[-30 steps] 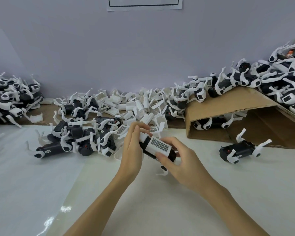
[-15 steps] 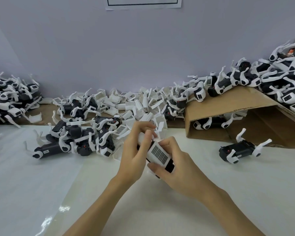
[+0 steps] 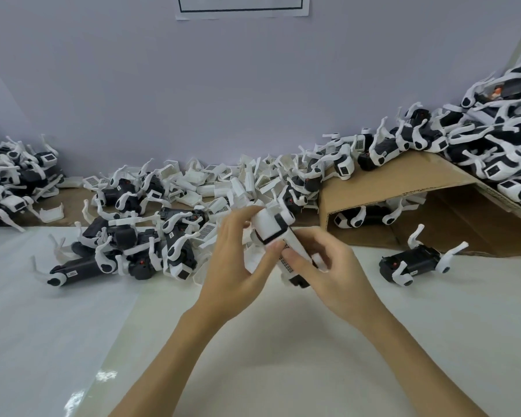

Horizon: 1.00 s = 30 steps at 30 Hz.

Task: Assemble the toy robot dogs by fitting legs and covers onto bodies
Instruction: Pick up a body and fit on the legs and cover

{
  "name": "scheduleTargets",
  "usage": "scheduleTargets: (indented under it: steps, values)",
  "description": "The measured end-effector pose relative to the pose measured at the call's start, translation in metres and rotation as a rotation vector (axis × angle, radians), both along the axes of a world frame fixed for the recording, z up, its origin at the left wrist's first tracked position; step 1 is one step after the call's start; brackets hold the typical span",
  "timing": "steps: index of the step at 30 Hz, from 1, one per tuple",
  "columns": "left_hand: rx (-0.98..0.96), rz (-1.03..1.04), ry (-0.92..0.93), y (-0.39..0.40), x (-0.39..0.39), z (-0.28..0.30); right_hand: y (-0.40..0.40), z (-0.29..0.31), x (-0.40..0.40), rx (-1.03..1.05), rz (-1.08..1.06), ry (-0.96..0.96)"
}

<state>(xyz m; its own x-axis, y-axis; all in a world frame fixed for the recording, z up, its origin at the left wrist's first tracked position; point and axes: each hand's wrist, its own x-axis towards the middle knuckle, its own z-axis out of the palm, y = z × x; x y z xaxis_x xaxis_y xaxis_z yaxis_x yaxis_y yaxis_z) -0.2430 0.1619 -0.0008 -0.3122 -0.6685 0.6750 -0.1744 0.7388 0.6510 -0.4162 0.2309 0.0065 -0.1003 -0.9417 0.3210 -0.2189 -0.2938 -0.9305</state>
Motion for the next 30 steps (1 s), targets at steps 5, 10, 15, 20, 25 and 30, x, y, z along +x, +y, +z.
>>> scheduleTargets:
  steps: [5,10,15,20,25,30]
  values:
    - [0.225,-0.132,-0.068,-0.004,0.010,0.003,0.003,-0.002,-0.010,-0.191,-0.070,0.315]
    - [0.306,-0.139,0.007,-0.002,0.007,0.002,0.003,-0.004,-0.007,-0.135,-0.008,0.300]
    - [0.395,-0.192,0.117,-0.006,0.006,0.003,0.001,-0.006,-0.010,-0.089,0.000,0.336]
    - [0.469,-0.217,0.147,-0.007,0.004,0.000,0.001,-0.007,-0.007,-0.099,0.018,0.302]
    - [0.481,-0.224,0.142,-0.007,0.006,0.001,0.001,-0.009,-0.004,-0.023,0.043,0.259]
    - [0.512,-0.234,0.137,-0.002,0.003,0.003,0.000,-0.010,-0.007,0.047,0.032,0.261]
